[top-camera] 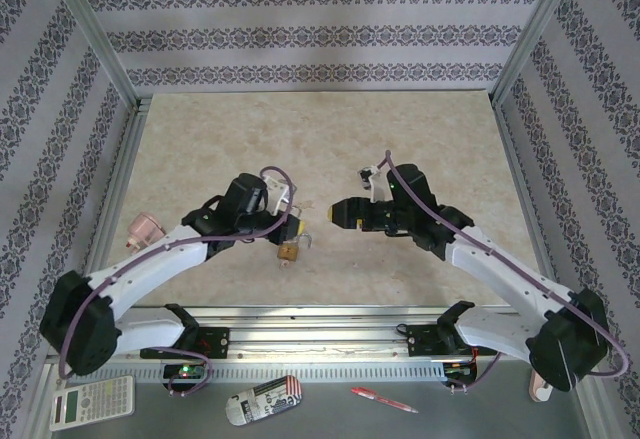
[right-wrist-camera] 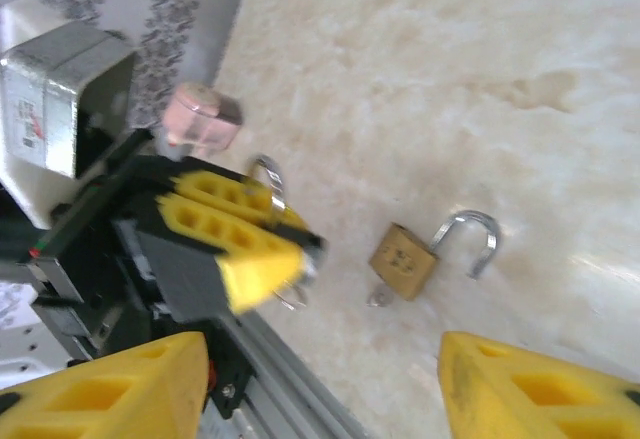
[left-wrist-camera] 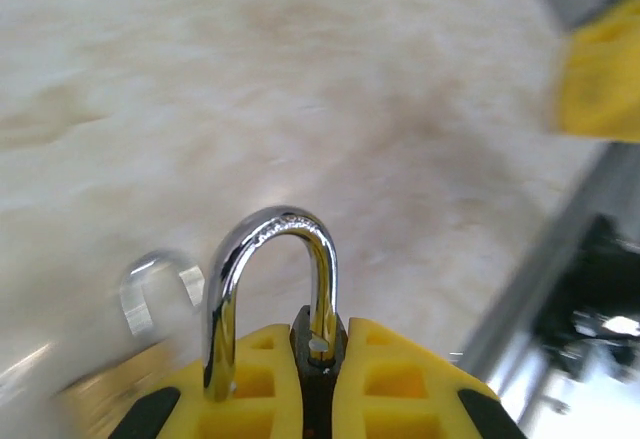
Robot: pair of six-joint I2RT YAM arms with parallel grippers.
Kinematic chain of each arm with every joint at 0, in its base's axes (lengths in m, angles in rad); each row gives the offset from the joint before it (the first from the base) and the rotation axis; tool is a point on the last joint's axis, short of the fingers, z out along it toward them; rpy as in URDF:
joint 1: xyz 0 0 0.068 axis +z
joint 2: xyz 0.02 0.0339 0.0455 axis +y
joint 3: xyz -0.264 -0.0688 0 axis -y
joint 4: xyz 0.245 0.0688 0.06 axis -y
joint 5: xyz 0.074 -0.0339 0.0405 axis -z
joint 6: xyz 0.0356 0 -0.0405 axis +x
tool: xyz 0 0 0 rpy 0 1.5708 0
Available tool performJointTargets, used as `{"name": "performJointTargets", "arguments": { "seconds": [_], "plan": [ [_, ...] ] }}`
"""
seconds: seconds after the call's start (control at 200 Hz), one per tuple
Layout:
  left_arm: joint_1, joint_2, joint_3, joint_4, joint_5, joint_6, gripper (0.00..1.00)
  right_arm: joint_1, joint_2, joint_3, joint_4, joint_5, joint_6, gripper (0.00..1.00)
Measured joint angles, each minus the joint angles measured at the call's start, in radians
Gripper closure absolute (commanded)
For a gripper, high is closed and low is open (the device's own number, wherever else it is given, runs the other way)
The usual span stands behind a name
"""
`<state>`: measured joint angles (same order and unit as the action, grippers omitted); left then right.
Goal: Unlock with the key
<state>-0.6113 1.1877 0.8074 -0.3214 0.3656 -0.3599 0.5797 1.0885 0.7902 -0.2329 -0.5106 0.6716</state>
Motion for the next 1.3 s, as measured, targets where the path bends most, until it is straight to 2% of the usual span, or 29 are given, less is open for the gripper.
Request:
{"name": "performJointTargets", "arguments": {
  "seconds": [0.12, 0.225, 0.36, 0.47, 0.69, 0.889, 1.304],
  "plan": [
    [0.0, -0.016, 0.101, -0.289, -0.258, -0.041, 1.0, -0.002, -0.044, 0.0, -0.068, 0.07, -0.016, 0.26],
    [0.0, 0.051, 0.197, -0.515, -0.439, -0.091, 1.0, -0.002, -0.058, 0.0, -0.106, 0.103, -0.022, 0.24],
    [-0.003, 0.213, 0.267, -0.698, -0.576, -0.14, 1.0, -0.002, -0.06, 0.0, -0.13, 0.114, -0.025, 0.24],
    [-0.024, 0.369, 0.305, -0.784, -0.658, -0.175, 1.0, -0.005, -0.074, -0.001, -0.139, 0.114, -0.028, 0.23],
    [-0.075, 0.508, 0.326, -0.85, -0.684, -0.234, 1.0, -0.039, -0.138, -0.023, -0.134, 0.103, -0.029, 0.22],
    [-0.127, 0.578, 0.332, -0.844, -0.638, -0.278, 1.0, -0.052, -0.153, -0.063, -0.13, 0.082, -0.029, 0.22],
    [-0.142, 0.663, 0.322, -0.77, -0.579, -0.307, 1.0, -0.081, -0.317, -0.138, -0.131, 0.067, -0.023, 0.22]
  ]
}}
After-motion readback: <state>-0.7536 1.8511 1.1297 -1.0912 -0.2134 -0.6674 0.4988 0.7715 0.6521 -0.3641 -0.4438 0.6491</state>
